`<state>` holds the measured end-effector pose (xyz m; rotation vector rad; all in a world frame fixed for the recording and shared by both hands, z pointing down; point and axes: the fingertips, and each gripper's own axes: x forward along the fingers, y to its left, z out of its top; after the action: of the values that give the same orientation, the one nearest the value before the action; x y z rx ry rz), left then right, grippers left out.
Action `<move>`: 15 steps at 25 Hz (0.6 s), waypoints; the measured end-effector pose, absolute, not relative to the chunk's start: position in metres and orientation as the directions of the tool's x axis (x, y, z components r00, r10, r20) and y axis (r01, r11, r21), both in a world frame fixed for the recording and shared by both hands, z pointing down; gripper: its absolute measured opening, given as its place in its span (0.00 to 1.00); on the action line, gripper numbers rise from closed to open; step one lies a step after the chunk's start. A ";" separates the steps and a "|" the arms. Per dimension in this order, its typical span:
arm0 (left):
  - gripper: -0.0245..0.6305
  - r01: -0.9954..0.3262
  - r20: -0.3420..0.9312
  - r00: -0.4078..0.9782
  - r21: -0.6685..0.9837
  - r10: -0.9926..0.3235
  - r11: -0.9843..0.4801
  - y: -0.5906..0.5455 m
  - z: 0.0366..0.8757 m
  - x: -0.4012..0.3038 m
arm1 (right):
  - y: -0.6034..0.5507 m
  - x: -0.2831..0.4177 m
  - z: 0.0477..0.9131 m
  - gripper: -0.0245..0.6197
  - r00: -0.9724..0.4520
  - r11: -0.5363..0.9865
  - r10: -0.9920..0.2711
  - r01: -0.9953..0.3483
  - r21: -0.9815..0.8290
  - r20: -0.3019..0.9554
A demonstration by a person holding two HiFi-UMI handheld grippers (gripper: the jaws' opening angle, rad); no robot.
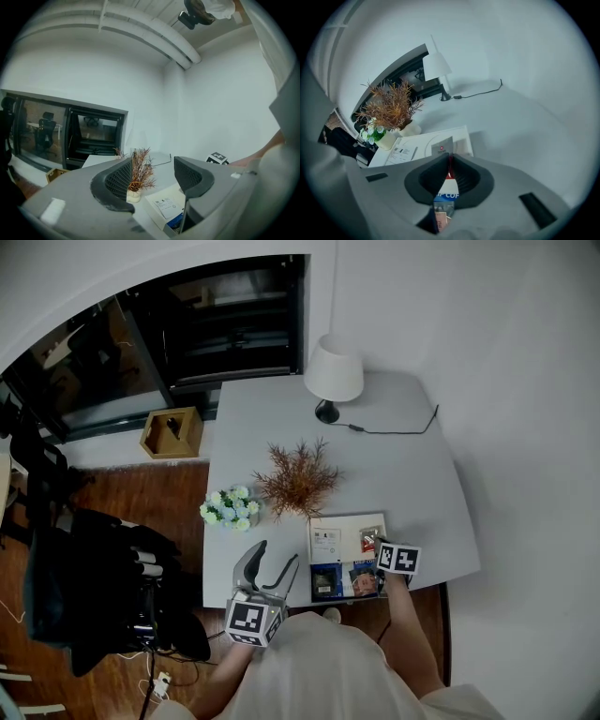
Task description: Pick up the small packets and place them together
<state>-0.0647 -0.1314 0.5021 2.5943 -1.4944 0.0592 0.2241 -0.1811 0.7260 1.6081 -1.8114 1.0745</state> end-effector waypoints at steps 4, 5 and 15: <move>0.44 -0.867 0.104 0.497 0.105 -0.861 -0.488 -0.130 0.501 -0.067 | -0.182 0.225 0.731 0.10 -0.168 -0.033 -0.580 -0.973 -0.230 0.797; 0.44 -0.868 0.103 0.496 0.106 -0.862 -0.486 -0.130 0.501 -0.068 | -0.181 0.227 0.732 0.10 -0.157 -0.040 -0.576 -0.975 -0.219 0.802; 0.44 -0.860 0.105 0.509 0.111 -0.855 -0.498 -0.127 0.504 -0.066 | -0.178 0.229 0.732 0.12 -0.120 -0.040 -0.596 -0.983 -0.179 0.794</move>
<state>-0.0662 -0.1273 0.5043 2.5968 -1.4863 0.0543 0.2290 -0.1780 0.7319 1.6640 -1.7513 1.0331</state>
